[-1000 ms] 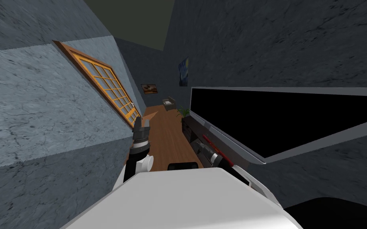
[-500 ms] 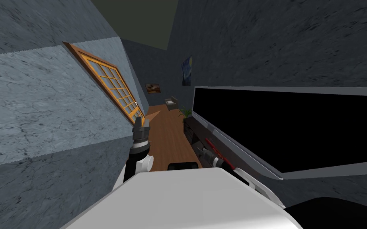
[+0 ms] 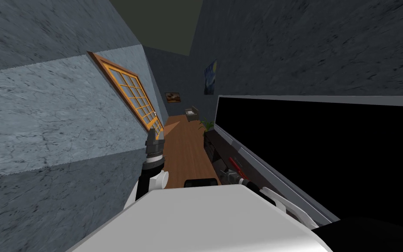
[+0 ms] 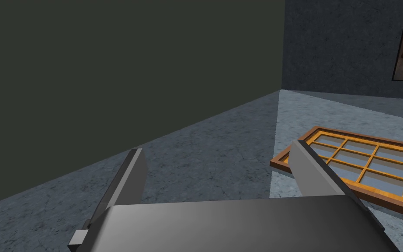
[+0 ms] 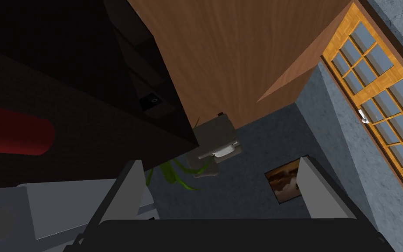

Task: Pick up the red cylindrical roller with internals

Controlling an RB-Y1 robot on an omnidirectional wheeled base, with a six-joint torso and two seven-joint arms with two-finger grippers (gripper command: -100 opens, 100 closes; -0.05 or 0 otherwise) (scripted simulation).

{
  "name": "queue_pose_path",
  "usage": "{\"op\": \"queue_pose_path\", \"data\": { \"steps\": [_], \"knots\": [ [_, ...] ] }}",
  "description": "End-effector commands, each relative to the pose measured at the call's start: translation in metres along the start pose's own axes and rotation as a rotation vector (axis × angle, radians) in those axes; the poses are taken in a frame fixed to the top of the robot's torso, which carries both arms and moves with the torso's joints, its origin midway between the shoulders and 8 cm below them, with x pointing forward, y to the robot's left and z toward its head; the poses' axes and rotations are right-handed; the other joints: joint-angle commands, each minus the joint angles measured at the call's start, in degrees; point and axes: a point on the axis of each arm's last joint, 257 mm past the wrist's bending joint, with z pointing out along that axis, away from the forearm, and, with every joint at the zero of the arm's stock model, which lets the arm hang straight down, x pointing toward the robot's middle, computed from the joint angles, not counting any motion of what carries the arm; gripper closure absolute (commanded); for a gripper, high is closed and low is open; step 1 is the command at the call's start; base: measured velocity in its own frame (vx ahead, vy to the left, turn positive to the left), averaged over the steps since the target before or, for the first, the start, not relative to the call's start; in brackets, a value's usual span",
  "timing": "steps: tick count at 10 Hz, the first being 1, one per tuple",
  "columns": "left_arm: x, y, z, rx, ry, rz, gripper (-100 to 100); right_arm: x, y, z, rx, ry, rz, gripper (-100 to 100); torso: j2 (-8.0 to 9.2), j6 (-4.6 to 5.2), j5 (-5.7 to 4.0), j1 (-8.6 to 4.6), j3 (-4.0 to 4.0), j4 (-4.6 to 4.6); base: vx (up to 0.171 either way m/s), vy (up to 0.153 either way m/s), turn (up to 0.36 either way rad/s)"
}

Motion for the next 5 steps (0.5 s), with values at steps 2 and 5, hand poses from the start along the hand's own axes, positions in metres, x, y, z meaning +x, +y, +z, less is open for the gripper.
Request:
{"op": "queue_pose_path", "data": {
  "steps": [2, 5],
  "knots": [
    [0.000, 0.000, 0.000, 0.000, 0.000, 0.000, 0, 0.031, -0.036, -0.014, 0.080, 0.104, -0.074, -100, 0.06, 0.03, 0.01, 0.02, 0.03, 0.01, 0.098, -0.027, 0.119],
    [0.000, 0.000, 0.000, 0.000, 0.000, 0.000, 0, 0.050, -0.064, -0.027, 0.135, 0.181, -0.135, -100, 0.05, 0.01, -0.01, -0.05, 0.03, 0.01, 0.081, -0.041, 0.115]
  ]
}}
